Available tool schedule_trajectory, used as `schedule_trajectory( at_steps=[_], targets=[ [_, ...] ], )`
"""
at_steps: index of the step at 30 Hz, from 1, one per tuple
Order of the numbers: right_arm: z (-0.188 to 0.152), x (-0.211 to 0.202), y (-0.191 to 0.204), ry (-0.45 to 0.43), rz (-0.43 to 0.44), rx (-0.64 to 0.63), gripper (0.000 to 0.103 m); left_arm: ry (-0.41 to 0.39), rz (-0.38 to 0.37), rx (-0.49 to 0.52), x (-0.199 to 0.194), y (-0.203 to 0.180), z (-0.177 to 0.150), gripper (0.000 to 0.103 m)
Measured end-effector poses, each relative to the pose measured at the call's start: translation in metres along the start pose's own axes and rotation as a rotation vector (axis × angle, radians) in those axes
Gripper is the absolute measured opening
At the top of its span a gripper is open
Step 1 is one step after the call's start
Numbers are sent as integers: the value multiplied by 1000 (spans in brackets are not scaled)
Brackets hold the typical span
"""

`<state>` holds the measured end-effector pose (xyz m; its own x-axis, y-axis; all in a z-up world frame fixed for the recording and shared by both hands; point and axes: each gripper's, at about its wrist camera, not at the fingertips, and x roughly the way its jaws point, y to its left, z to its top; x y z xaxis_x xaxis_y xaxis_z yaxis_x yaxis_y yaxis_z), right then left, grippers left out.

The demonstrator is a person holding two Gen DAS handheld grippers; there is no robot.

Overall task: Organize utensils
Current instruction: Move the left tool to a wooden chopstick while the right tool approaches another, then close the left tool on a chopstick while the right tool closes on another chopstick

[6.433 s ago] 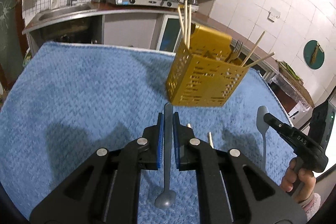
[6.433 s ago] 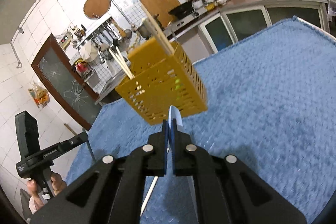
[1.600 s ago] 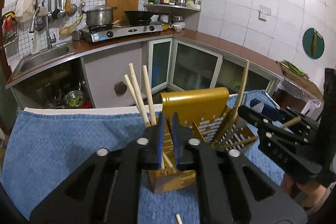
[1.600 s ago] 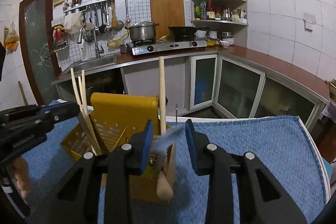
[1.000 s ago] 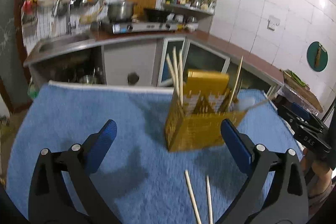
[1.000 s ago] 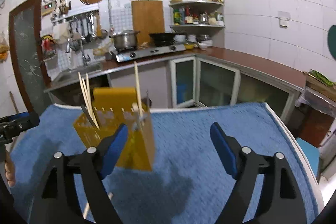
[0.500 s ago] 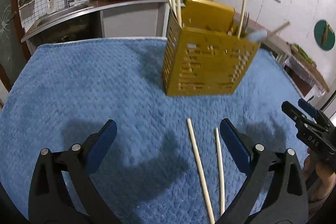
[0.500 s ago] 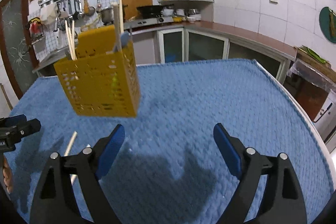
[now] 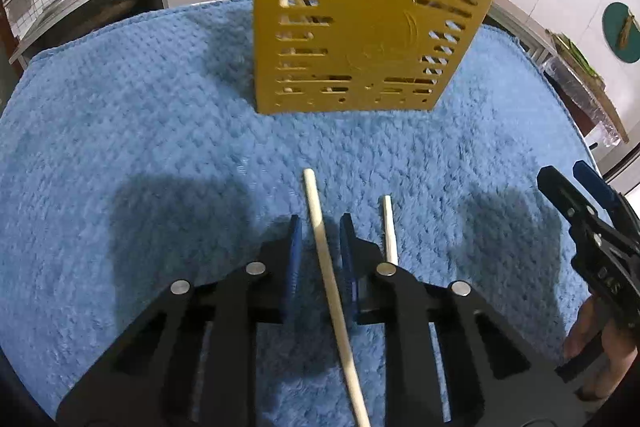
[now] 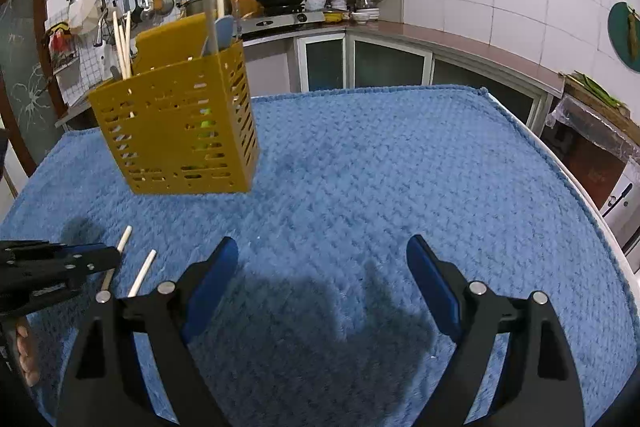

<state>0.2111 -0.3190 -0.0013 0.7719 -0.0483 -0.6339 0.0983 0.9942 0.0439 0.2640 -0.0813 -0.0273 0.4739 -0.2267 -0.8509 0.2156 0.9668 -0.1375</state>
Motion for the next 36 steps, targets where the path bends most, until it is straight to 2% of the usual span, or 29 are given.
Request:
schedule_trajectory(
  at_steps=[3,15,22,29,32,36],
  targets=[
    [-3,1,5,10,-4,-5,85,11,10,1,8,-2,1,6],
    [-13,6,30,66,-5,-12,85,-7,17,51,14,-3,11,5],
    [-14,6,23,72,-23,13,85,35,36,82,19,-9,18,6],
    [-21,13,17,94,-31,41,85,-2,91,121,22,-20,18,6],
    [-20,11,21,88,-48,31,85,-15,71,105,18,-11,17,5],
    [-17,12,38,100,-32,23,84,-38,91,78,2,14,13,4]
  ],
)
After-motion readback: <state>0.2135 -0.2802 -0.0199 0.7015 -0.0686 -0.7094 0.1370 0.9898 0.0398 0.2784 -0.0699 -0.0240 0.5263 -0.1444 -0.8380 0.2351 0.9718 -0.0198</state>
